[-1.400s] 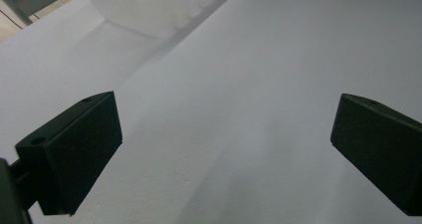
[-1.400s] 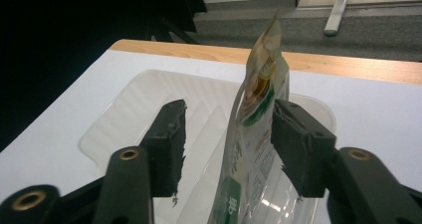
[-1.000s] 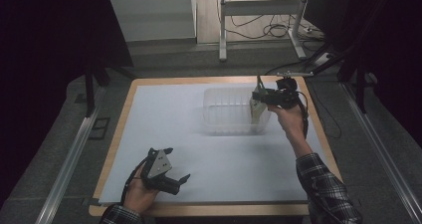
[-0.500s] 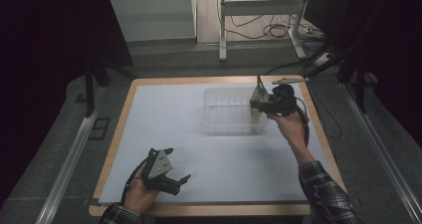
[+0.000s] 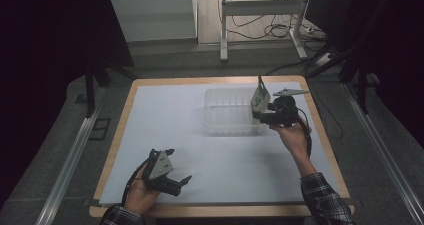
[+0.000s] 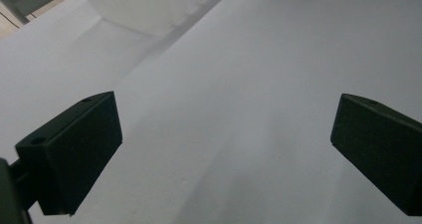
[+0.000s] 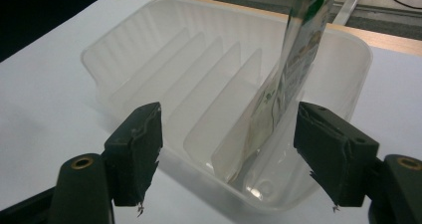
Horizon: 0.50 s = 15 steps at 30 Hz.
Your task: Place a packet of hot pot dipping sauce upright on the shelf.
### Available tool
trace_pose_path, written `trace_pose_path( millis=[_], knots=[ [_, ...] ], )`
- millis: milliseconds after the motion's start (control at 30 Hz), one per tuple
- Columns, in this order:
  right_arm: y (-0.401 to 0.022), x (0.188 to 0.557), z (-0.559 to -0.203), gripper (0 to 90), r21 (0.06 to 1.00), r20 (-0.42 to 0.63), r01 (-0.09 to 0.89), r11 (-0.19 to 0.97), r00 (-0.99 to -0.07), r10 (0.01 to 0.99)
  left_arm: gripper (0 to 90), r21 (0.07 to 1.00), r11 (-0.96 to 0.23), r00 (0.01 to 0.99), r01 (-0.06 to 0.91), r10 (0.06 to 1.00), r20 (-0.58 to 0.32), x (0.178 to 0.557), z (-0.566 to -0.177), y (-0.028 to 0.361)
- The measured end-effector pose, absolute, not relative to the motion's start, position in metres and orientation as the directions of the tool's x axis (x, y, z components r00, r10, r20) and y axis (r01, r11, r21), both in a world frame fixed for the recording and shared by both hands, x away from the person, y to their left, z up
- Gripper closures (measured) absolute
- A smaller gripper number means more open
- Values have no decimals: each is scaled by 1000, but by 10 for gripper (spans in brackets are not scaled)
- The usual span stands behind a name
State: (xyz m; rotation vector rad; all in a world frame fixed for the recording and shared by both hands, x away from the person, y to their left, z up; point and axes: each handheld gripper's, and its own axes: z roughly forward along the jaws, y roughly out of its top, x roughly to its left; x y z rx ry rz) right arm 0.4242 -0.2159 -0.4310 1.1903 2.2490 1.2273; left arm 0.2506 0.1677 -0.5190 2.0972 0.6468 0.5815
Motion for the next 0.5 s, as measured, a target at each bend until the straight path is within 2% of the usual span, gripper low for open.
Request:
trace_pose_path(
  millis=[233, 500],
  knots=[
    [-219, 418, -437, 252, 793, 68, 516, 323, -603, 795, 0, 824, -516, 759, 234, 626, 176, 250, -519, 167],
    [-220, 413, -445, 204, 783, 69, 522, 337, -612, 788, 0, 818, -528, 763, 229, 619, 187, 250, -519, 167]
  ],
)
